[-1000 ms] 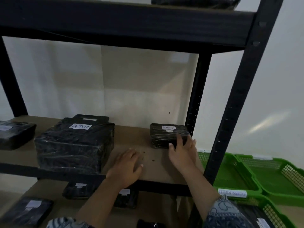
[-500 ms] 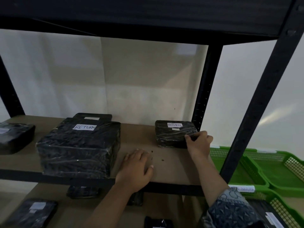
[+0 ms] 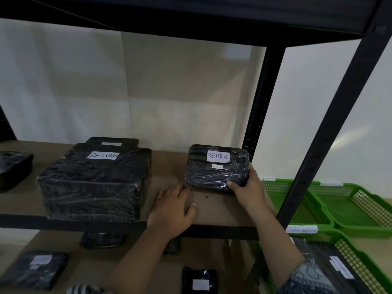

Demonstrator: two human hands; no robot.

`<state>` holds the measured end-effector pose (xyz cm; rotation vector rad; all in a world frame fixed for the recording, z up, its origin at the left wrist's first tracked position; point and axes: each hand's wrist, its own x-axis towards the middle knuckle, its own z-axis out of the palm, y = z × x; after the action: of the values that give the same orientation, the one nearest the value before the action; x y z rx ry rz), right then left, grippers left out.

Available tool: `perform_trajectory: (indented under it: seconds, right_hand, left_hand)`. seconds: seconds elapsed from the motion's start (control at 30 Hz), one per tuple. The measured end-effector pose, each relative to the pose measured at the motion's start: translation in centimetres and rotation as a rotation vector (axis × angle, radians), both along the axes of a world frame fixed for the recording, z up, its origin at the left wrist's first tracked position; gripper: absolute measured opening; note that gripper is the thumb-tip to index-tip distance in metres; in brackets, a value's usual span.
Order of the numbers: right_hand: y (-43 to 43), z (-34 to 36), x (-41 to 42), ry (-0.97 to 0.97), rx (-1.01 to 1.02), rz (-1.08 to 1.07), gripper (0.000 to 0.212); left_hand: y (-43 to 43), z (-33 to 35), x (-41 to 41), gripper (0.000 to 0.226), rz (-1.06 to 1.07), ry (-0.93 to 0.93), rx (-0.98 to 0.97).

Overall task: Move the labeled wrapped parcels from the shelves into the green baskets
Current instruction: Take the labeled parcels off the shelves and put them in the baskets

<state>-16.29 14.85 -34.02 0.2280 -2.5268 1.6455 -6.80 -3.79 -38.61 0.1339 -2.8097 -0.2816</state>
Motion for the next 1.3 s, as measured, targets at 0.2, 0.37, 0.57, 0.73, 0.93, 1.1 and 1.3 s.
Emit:
perform_trajectory:
  seconds: [0.2, 0.37, 0.57, 0.73, 0.93, 1.1, 1.3]
  right_hand:
    - [0.1, -1.3, 0.8, 0.062, -0.046, -0.030, 0.072]
    - [0.0, -1.6, 0.9, 0.089, -0.051, -0.045, 0.071]
    - [0.0, -1.5, 1.0, 0.086, -0.028, -0.047, 0.070]
    - [0.0, -1.5, 2.1, 0.111, -0.026, -0.071, 0.064]
    - [-0.2, -1.3, 5.1, 0.105, -0.055, -0.188, 0.064]
    - [0.2, -1.4, 8.9, 0.127, -0.097, -0.227, 0.066]
    - [1.5, -1.8, 12.3, 0.146, -0.165, -0.231, 0.065]
  left_hand:
    - [0.0, 0.2, 0.1, 0.079, -0.002, -0.004, 0.004]
    - [0.1, 0.4, 0.3, 0.069, 0.002, -0.023, 0.006]
    - [0.1, 0.4, 0.2, 0.063, 0.005, -0.030, 0.000]
    - [0.0, 0.4, 0.3, 0.054, -0.009, -0.016, 0.018]
    - [0.2, 0.2, 0.5, 0.055, 0.004, -0.020, -0.010]
    - [0.3, 0.3, 0.8, 0.053, 0.013, 0.039, -0.048]
    - [0.7, -0.4, 3.2, 0.053, 0.033, 0.183, -0.029]
